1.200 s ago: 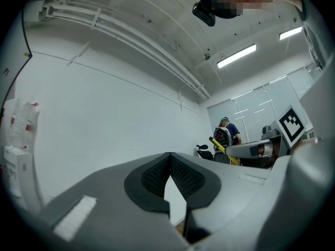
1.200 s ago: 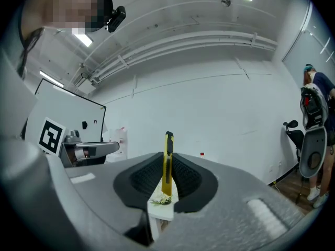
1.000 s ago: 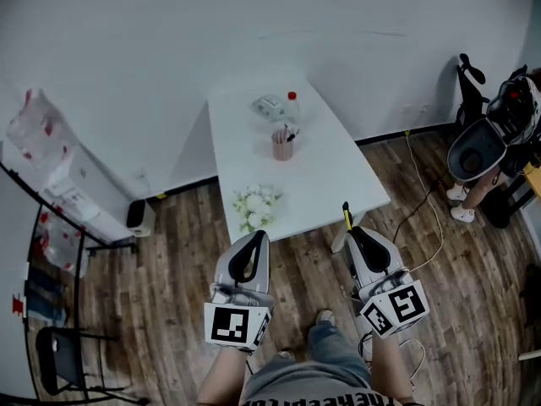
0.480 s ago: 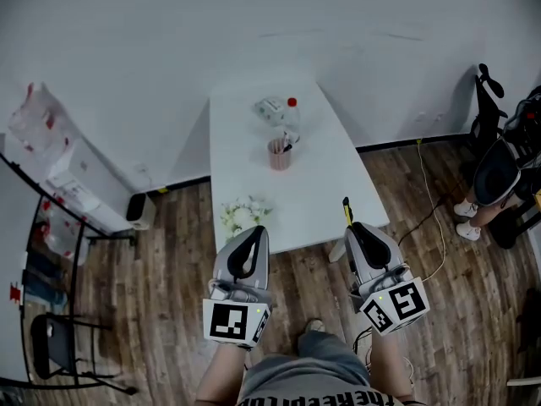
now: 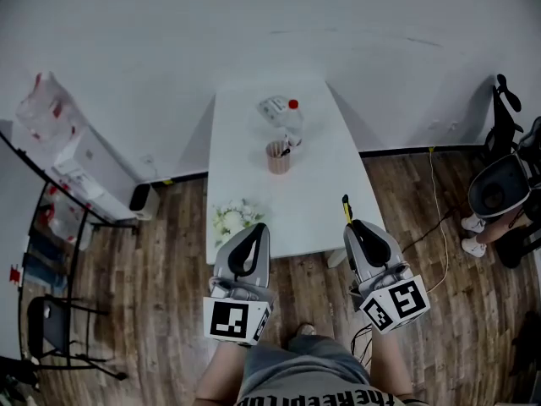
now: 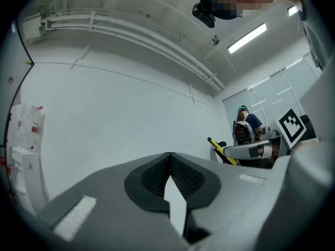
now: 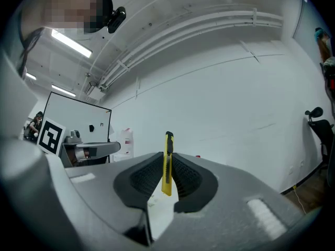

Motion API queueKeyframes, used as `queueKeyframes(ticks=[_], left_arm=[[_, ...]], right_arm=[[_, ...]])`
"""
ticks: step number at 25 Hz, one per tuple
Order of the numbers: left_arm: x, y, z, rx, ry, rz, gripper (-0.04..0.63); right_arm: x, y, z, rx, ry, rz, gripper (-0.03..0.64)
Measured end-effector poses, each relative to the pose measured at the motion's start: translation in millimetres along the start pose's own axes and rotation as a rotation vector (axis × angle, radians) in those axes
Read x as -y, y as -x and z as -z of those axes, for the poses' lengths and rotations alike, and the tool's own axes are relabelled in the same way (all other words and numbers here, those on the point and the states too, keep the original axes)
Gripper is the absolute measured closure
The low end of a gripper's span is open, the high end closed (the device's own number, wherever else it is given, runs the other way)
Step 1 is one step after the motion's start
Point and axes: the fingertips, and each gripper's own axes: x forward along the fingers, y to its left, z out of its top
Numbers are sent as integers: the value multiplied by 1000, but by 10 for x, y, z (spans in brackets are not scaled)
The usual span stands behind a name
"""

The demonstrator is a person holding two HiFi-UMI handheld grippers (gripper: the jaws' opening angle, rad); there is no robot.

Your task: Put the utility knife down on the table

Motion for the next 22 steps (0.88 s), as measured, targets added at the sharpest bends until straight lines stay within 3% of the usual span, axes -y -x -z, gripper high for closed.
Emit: queueKeyframes(ticks=[11, 22], left_arm=[[85, -152, 37, -31, -29, -36, 577], [-145, -428, 101, -38, -32, -49, 577]], right_arm=[[183, -145, 63, 0, -39, -57, 568], [364, -439, 132, -9, -53, -46, 568]])
